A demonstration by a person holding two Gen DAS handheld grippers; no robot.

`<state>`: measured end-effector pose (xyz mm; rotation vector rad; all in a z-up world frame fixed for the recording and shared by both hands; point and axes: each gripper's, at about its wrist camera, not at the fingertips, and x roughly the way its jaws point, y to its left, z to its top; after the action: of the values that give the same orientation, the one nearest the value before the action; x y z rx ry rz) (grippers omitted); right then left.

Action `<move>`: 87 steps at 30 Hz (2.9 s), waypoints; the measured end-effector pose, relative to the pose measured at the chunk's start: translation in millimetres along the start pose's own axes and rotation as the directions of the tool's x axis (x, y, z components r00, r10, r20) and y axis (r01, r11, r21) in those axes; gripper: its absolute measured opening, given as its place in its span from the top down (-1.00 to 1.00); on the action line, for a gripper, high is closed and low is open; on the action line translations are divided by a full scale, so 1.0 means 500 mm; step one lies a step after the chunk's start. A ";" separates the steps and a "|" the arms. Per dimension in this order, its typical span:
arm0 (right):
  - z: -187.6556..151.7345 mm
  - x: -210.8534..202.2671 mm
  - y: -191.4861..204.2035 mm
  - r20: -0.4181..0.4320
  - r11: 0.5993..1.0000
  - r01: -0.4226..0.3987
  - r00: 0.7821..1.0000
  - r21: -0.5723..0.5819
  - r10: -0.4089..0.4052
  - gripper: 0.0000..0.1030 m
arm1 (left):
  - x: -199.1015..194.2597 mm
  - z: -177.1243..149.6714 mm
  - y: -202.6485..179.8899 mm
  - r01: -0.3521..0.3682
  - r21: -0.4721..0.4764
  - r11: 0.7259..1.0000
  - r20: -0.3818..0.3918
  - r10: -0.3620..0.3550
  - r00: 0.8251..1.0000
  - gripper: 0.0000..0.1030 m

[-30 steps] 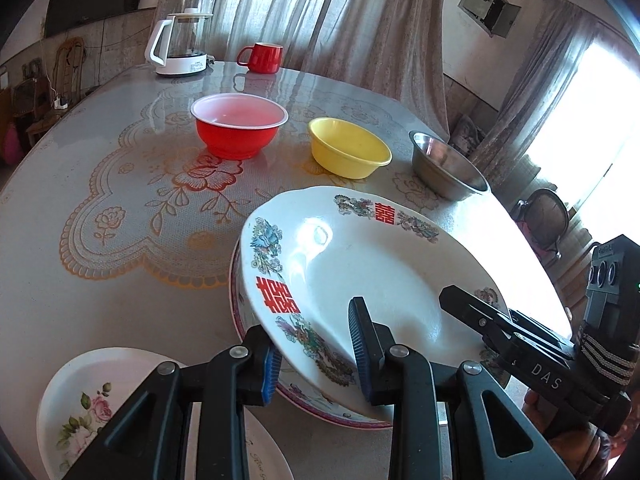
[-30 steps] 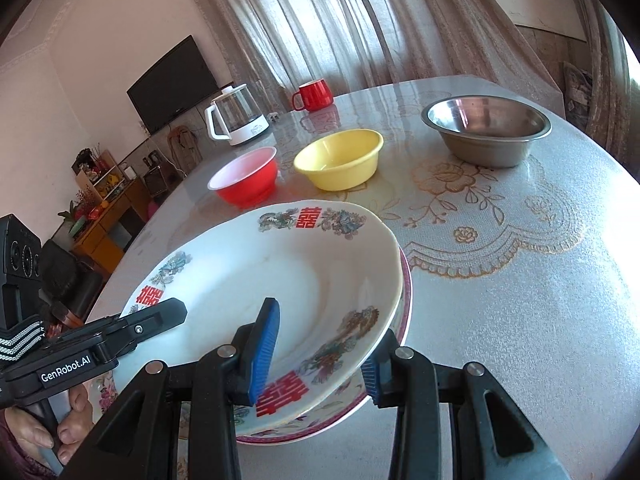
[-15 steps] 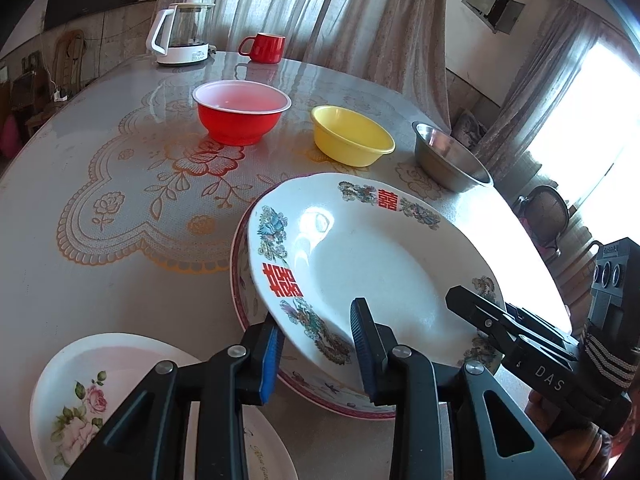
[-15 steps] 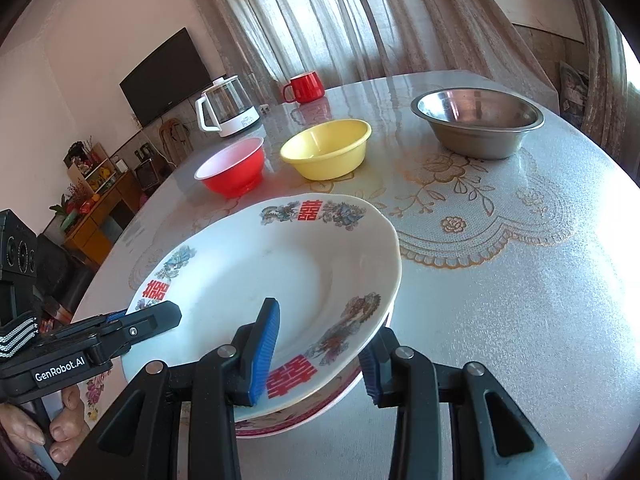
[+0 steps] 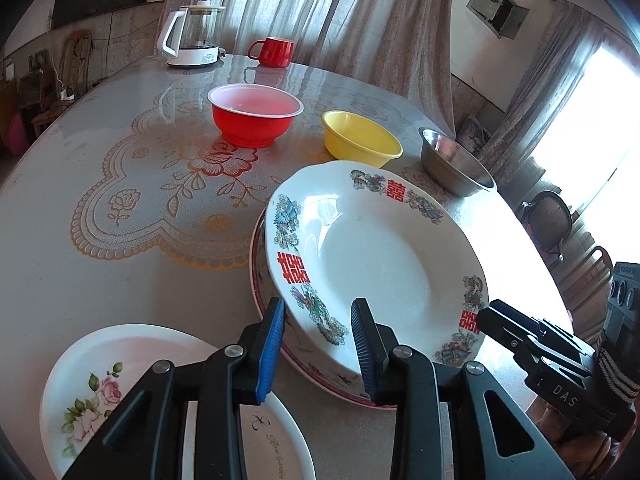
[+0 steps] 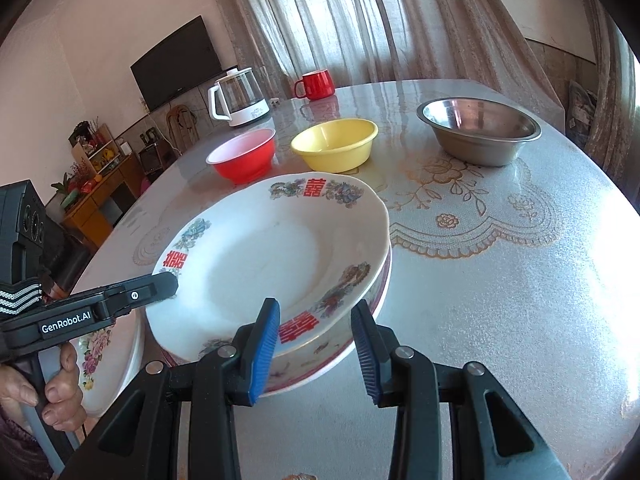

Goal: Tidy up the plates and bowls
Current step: 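Lower the double-happiness plate onto the purple-floral plate with both tools, then open both tools and release the stacked double-happiness plate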

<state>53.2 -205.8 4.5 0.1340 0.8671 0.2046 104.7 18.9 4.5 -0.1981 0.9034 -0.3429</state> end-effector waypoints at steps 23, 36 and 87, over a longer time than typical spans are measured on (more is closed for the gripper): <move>0.086 0.096 -0.066 -0.007 0.990 0.037 0.999 0.133 -0.037 0.58 | 0.018 0.052 0.037 0.062 -0.059 0.996 -0.003 -0.062 0.998 0.06; 0.072 0.079 -0.049 0.005 0.994 0.084 0.996 0.066 -0.085 0.60 | -0.020 0.038 -0.021 0.106 0.073 0.992 0.061 -0.111 0.992 0.05; 0.062 0.064 -0.008 0.016 0.986 0.149 0.989 -0.074 -0.149 0.61 | 0.006 0.047 0.038 0.077 -0.052 0.996 0.010 -0.076 0.997 -0.37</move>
<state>97.5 -203.2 -0.3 -0.0004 0.8545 0.0963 129.2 35.9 10.7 -0.2830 0.8992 -0.3894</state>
